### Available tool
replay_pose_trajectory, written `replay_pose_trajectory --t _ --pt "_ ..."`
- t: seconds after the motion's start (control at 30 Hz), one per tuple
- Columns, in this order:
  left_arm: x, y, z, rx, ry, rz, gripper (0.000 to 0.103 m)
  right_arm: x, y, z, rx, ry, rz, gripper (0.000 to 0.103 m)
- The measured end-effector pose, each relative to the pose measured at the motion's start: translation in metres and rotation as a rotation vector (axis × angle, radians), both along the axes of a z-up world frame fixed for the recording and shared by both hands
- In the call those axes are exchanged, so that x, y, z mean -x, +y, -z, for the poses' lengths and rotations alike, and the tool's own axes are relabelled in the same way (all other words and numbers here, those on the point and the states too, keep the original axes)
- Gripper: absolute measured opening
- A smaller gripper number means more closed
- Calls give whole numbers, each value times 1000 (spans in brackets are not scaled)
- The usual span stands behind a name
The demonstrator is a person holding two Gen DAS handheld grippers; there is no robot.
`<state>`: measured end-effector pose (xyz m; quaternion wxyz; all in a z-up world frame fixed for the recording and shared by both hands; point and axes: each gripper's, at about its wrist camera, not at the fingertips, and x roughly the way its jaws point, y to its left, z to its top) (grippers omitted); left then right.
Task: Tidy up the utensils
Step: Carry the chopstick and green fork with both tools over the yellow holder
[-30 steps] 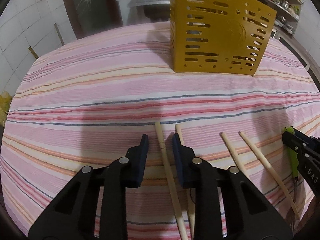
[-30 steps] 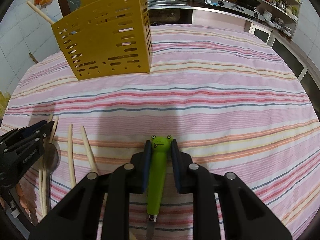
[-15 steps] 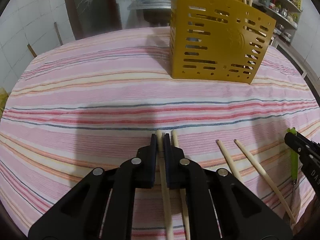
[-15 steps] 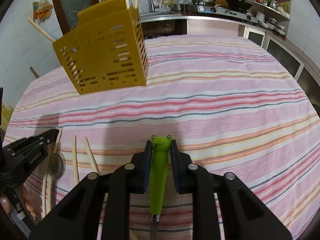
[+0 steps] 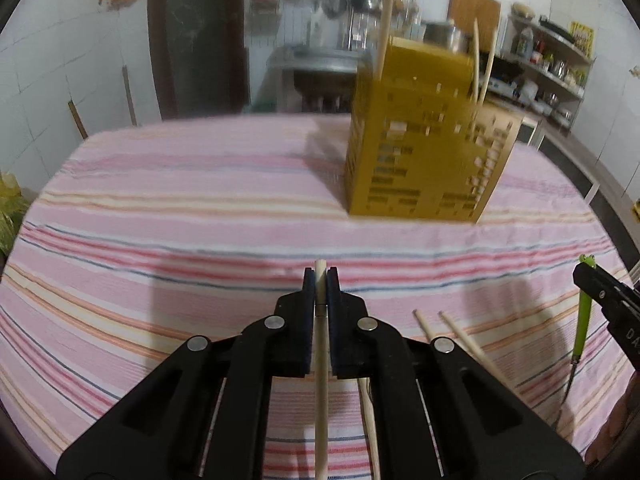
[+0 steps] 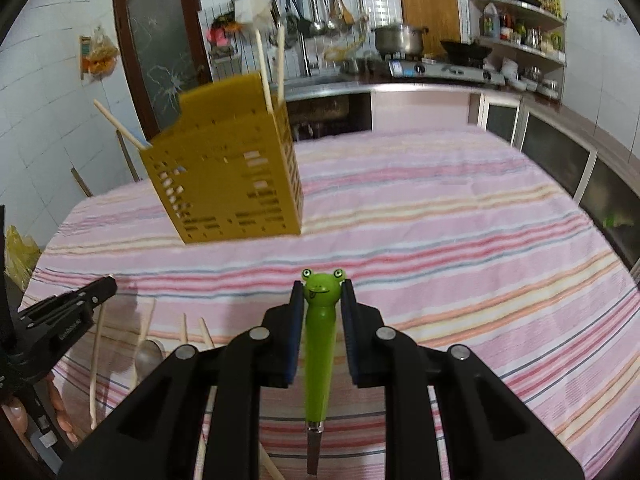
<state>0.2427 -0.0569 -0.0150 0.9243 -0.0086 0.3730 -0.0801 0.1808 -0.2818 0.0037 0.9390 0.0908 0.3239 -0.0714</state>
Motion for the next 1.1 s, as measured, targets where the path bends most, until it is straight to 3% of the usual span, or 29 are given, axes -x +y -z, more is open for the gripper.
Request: replay_pose_trajectory --t 0.23,0.5,1.1 --pt "19 13 -39 25 -135 -2 5 16 0 -13 -6 -92 8 19" --pt "50 23 -63 36 -244 -1 5 33 7 -24 25 -174 10 19" --pt "86 37 -91 61 -393 -2 5 64 28 -48 113 -314 -3 19"
